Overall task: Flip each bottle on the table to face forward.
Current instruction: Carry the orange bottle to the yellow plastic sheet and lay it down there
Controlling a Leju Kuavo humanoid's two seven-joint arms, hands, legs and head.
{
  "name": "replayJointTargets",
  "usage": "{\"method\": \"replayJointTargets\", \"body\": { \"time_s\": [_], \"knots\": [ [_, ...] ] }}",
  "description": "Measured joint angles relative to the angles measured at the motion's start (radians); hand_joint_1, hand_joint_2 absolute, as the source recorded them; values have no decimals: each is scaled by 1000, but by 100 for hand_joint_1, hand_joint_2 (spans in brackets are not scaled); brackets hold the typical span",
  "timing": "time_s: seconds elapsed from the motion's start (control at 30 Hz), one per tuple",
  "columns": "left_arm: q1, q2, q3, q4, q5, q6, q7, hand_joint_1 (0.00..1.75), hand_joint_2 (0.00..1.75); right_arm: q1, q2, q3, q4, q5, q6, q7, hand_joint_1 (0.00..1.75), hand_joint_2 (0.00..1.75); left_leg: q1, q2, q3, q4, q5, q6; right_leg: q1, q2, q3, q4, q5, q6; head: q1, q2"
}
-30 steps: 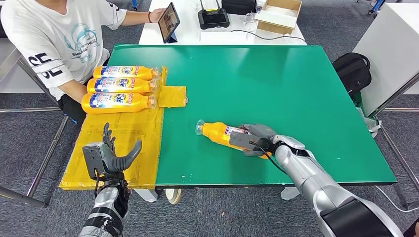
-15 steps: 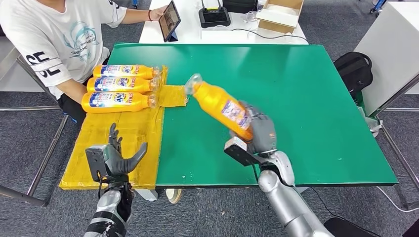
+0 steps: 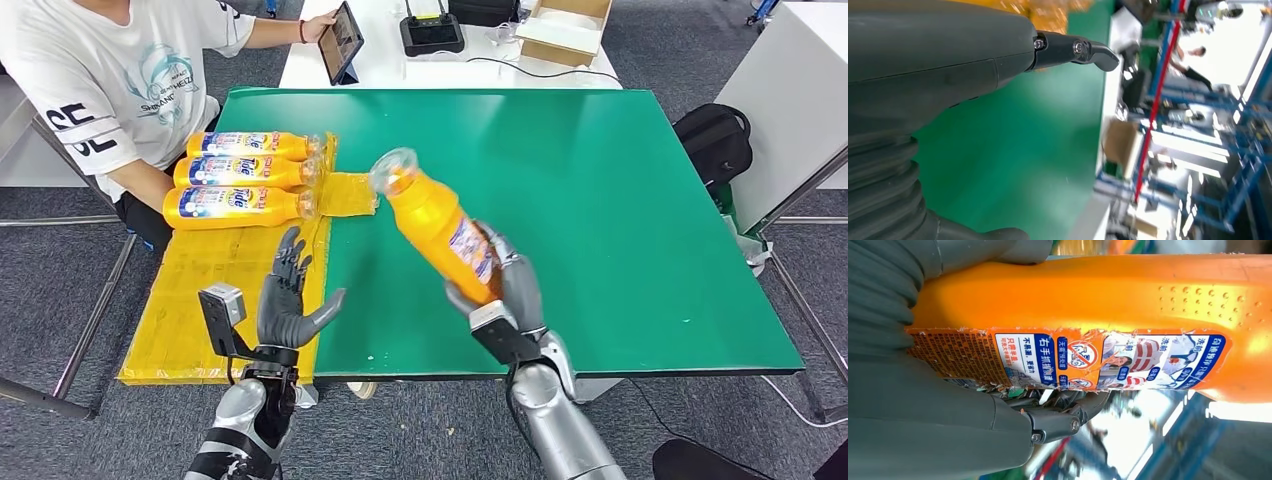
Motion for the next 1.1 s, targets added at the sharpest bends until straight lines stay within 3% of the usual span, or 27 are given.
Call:
{"method": "replayJointTargets", "body": {
  "time_s": [0.27, 0.6, 0.87, 1.1],
  "knots": [
    [3, -8, -76, -43, 38, -69, 12, 0, 175, 6, 68, 25, 100, -15, 32, -34, 175, 175, 0, 0, -1, 0, 0, 0, 0, 0, 0, 0, 0, 0, 0, 0],
    [3, -16, -128, -45, 98, -140, 48, 0, 175, -2, 128, 110, 195, 43, 7, -57, 175, 175, 0, 0, 0, 0, 0, 0, 0, 0, -1, 0, 0, 0, 0, 0],
    [1, -15, -138, -29, 160, -210, 88, 0, 175, -22, 137, 152, 244, 61, 4, -62, 175, 175, 0, 0, 0, 0, 0, 0, 0, 0, 0, 0, 0, 0, 0, 0],
    [2, -14, -138, -4, 171, -211, 91, 0, 175, -45, 137, 181, 303, 80, 2, -62, 175, 175, 0, 1, 0, 0, 0, 0, 0, 0, -1, 0, 0, 0, 0, 0]
  ]
}}
